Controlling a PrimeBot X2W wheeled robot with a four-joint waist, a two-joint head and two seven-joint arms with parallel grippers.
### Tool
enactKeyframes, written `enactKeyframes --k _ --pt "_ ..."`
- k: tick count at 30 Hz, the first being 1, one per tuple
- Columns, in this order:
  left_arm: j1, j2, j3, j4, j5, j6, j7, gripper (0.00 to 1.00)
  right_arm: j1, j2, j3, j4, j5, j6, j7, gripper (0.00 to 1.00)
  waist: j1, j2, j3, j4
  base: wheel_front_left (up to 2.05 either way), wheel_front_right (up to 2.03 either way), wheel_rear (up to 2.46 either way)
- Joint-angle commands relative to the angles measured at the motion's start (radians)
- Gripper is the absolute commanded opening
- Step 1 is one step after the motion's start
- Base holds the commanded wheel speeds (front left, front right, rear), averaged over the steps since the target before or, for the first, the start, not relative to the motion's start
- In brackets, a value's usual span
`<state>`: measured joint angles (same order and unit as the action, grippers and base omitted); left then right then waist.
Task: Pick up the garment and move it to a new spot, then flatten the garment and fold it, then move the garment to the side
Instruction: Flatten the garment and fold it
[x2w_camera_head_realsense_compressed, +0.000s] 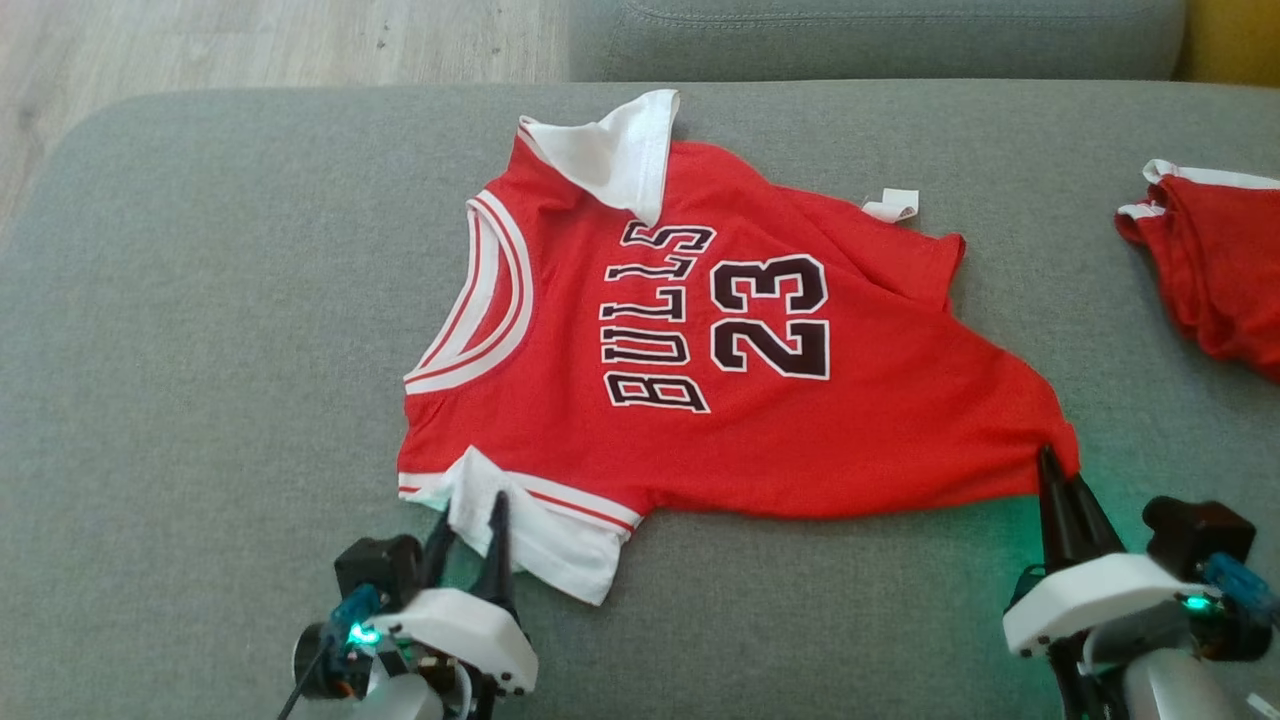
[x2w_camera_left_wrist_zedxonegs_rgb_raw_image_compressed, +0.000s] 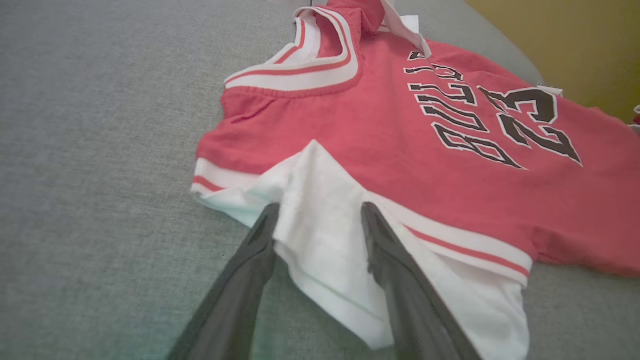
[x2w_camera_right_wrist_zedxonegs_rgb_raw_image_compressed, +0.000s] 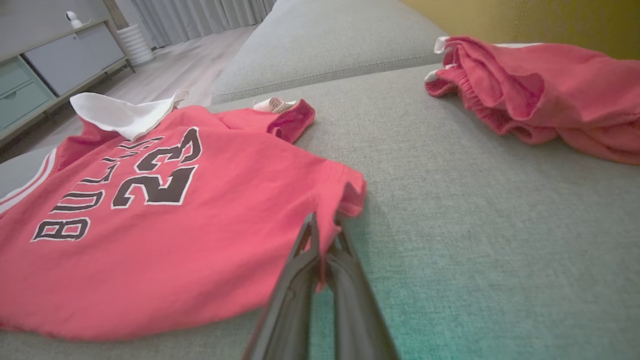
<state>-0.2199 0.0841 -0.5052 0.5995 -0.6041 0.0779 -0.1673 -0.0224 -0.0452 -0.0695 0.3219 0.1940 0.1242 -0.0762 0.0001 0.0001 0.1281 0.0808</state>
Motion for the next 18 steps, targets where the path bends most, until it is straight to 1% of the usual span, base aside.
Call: enactKeyframes --k 1,3,4,6,8,10,11,15,18 --pt "-0.039 0.007 0.024 -0.031 0.013 0.005 -0.01 0.36 -0.045 -0.005 0.024 -0.025 0.007 0.007 -0.014 0.0 -0.0001 -0.0001 0.001 0.0 0.0 0.0 0.0" --pt "-0.043 0.011 0.024 -0.035 0.02 0.015 -0.018 0.16 -0.046 -0.005 0.027 -0.024 0.008 0.007 -0.014 0.0 -0.0001 -0.0001 0.003 -0.001 0.0 0.0 0.0" --pt "-0.044 0.011 0.023 -0.037 0.022 0.018 -0.018 0.12 -0.047 -0.005 0.028 -0.023 0.008 0.007 -0.014 0.0 -0.0001 -0.0001 0.003 -0.001 0.0 0.0 0.0" --pt "-0.045 0.012 0.022 -0.045 0.022 0.021 -0.019 0.16 -0.047 -0.005 0.028 -0.022 0.009 0.007 -0.013 0.0 -0.0001 -0.0001 0.004 -0.001 0.0 0.0 0.0" --pt "-0.044 0.014 0.021 -0.05 0.024 0.024 -0.021 0.16 -0.048 -0.005 0.028 -0.021 0.008 0.007 -0.013 0.0 -0.0001 -0.0001 0.004 -0.001 0.0 0.0 0.0" --pt "-0.04 0.019 0.02 -0.064 0.029 0.031 -0.025 0.11 -0.047 -0.005 0.026 -0.021 0.008 0.007 -0.013 0.0 -0.0001 -0.0001 0.004 -0.001 0.0 0.0 0.0" --pt "-0.037 0.021 0.021 -0.074 0.029 0.033 -0.028 0.0 -0.047 -0.005 0.024 -0.02 0.008 0.007 -0.014 0.0 -0.0001 -0.0001 0.004 -0.001 0.0 0.0 0.0" --pt "-0.02 0.04 0.042 -0.162 0.027 0.048 -0.05 0.0 -0.052 -0.005 0.005 -0.021 0.003 0.007 -0.024 0.0 -0.0001 -0.0001 -0.001 0.006 0.0 0.0 0.0" --pt "-0.015 0.067 0.065 -0.24 0.031 0.064 -0.058 0.0 -0.064 -0.005 -0.009 -0.042 -0.002 0.007 -0.035 0.0 -0.0001 -0.0001 -0.01 0.011 0.0 0.0 0.0"
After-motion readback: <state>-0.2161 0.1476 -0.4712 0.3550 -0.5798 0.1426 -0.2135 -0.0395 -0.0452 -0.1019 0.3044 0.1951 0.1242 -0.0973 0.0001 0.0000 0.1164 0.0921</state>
